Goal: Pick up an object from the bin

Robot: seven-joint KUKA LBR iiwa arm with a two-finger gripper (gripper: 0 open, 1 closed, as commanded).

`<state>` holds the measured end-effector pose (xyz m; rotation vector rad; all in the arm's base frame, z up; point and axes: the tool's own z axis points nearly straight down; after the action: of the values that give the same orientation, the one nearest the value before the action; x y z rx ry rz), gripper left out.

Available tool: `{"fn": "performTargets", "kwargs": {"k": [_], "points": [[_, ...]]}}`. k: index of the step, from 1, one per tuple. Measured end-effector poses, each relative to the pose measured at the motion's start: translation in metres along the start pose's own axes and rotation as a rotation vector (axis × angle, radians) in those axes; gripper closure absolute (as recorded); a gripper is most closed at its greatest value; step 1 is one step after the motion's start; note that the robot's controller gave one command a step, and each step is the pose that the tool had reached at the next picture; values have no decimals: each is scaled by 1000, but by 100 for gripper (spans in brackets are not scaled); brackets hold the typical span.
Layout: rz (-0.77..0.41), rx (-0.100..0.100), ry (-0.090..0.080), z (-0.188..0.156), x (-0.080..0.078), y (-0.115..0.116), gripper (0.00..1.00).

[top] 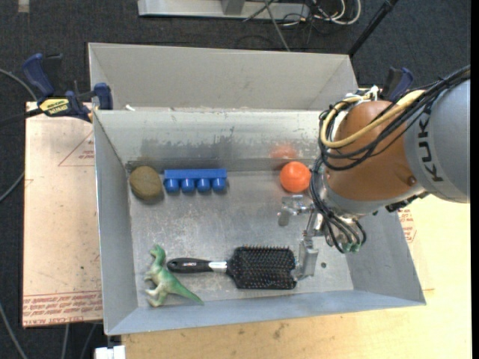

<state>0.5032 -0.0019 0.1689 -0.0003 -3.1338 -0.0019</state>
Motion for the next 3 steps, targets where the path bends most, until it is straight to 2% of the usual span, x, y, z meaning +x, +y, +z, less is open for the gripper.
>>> {"fn": "performTargets", "kwargs": {"k": [1, 2, 3], "points": [[0, 0, -8, -4, -2, 0, 0], [16, -1, -13, 72, 7, 12, 0], [-36, 0, -7, 75, 11, 12, 0]]}}
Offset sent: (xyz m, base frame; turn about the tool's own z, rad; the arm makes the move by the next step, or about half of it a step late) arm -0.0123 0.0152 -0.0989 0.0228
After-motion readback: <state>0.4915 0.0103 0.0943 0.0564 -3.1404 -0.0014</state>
